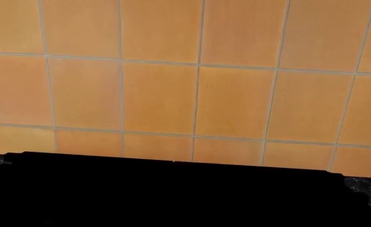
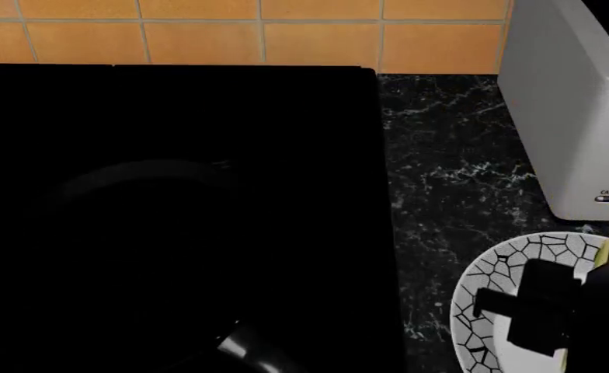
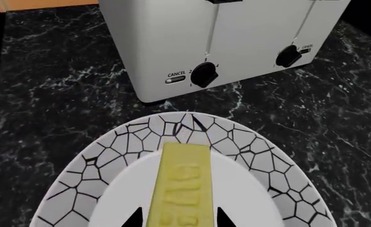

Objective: Pick the butter stick from the pan and place it on the plate.

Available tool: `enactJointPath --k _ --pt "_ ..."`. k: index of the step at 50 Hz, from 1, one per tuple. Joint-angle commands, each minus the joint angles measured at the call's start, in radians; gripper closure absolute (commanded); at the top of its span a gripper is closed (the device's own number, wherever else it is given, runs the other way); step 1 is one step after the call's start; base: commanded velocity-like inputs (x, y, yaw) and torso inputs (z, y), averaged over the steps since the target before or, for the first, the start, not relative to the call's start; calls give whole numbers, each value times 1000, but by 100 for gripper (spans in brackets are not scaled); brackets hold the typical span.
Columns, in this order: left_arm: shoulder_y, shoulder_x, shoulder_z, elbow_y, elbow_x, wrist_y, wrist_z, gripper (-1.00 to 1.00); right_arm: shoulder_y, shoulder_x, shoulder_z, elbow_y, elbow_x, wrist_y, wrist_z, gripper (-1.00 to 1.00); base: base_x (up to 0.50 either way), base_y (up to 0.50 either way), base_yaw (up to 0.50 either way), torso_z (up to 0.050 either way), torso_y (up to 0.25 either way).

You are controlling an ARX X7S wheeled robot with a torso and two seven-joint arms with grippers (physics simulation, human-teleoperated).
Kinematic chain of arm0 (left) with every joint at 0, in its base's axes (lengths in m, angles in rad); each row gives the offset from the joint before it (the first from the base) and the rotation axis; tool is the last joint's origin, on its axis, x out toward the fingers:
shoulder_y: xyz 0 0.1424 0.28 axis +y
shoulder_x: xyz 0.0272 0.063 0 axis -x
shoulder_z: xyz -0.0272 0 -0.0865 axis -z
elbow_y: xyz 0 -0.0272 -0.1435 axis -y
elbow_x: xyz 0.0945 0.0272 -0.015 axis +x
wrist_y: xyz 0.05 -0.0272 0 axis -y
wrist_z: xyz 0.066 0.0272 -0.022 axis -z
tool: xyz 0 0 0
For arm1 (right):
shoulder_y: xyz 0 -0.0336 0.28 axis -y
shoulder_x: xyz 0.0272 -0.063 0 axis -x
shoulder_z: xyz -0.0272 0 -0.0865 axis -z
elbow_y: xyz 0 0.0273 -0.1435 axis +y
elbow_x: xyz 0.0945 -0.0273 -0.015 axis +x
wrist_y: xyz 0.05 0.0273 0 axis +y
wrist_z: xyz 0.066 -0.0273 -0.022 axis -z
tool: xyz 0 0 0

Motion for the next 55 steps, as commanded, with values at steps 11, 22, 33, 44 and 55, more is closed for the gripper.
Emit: enactJointPath --k 11,22,33,44,55 --pt "1 1 5 0 -3 0 -6 -100 -31 19 3 -7 -21 -23 -28 100 0 0 0 0 0" --pt "6 -1 3 5 -6 3 -10 -100 -40 28 3 -16 -24 -34 -34 100 0 0 0 0 0" --pt "-1 -3 2 10 -15 -6 -18 -100 -54 35 3 -20 -30 -50 -44 100 0 0 0 0 0" --pt "1 0 10 -1 -6 5 -9 -100 -71 39 -1 -20 -38 -65 -52 100 0 0 0 0 0" --pt "4 -4 7 1 -9 6 -13 -100 -71 37 -1 -17 -39 -66 -58 100 0 0 0 0 0"
